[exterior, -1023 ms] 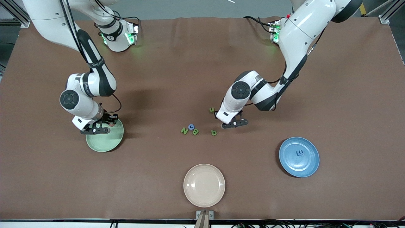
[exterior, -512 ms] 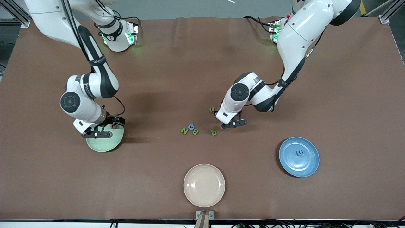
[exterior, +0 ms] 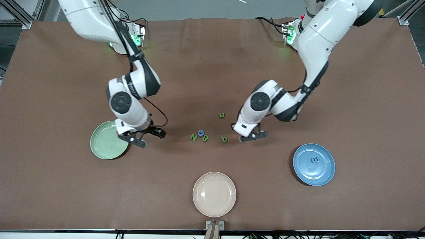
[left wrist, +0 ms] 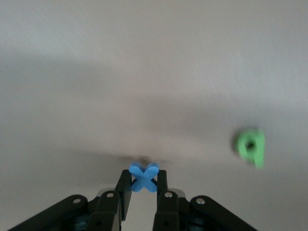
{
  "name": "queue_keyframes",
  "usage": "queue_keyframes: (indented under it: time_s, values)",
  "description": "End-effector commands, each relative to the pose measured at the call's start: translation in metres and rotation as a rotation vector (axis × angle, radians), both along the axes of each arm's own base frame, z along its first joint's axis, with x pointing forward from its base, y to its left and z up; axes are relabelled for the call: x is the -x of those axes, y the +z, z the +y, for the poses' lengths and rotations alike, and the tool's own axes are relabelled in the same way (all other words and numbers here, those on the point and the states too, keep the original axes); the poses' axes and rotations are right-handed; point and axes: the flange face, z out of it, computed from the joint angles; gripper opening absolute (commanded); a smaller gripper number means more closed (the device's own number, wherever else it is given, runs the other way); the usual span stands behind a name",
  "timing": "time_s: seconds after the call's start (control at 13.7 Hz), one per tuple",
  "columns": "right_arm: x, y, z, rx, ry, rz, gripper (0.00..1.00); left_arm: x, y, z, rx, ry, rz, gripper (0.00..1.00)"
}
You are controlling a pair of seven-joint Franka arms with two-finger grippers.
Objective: Sort upper and lower case letters into plates
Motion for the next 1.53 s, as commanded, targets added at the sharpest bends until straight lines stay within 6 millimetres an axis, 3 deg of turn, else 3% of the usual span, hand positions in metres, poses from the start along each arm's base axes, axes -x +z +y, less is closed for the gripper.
queue_keyframes:
  time_s: [0.0, 0.07, 0.29, 0.44, 0.51, 0.8, 0.95, 1.02, 1.32, 1.39, 1.46]
  values:
    - [-0.019, -0.021, 0.048, -0.018, -0.129, -0.010, 1.00, -0.051, 0.047, 0.083, -0.029, 0.038, -0.062, 0.00]
    - [-0.023, -0.024, 0.065, -0.027, -0.166, -0.022, 1.00, -0.066, 0.052, 0.117, -0.034, 0.039, -0.071, 0.00]
    - [-0.015, -0.058, 0.113, -0.017, -0.197, -0.024, 1.00, -0.098, 0.053, 0.215, -0.048, 0.006, -0.088, 0.01]
    - [-0.005, -0.077, 0.136, -0.012, -0.173, -0.026, 0.99, -0.106, 0.050, 0.244, -0.049, -0.006, -0.090, 0.05]
    - [-0.001, -0.080, 0.144, -0.021, -0.163, -0.034, 0.96, -0.111, 0.044, 0.255, -0.053, -0.006, -0.089, 0.13]
    - [0.008, -0.078, 0.160, -0.039, -0.144, -0.050, 0.87, -0.121, 0.041, 0.284, -0.111, -0.013, -0.117, 0.97]
    - [0.009, -0.079, 0.160, -0.034, -0.139, -0.046, 0.77, -0.122, 0.054, 0.273, -0.108, -0.015, -0.126, 1.00]
    - [0.010, -0.079, 0.160, -0.030, -0.124, -0.043, 0.66, -0.119, 0.061, 0.262, -0.106, -0.016, -0.117, 1.00]
    - [0.009, -0.077, 0.157, -0.018, -0.070, -0.042, 0.08, -0.101, 0.073, 0.164, -0.061, 0.101, -0.111, 1.00]
    - [0.006, -0.077, 0.150, -0.008, -0.075, -0.031, 0.00, -0.095, 0.075, 0.132, -0.048, 0.129, -0.116, 1.00]
    - [0.003, -0.073, 0.142, 0.007, -0.061, -0.013, 0.00, -0.087, 0.074, 0.101, -0.034, 0.150, -0.114, 0.99]
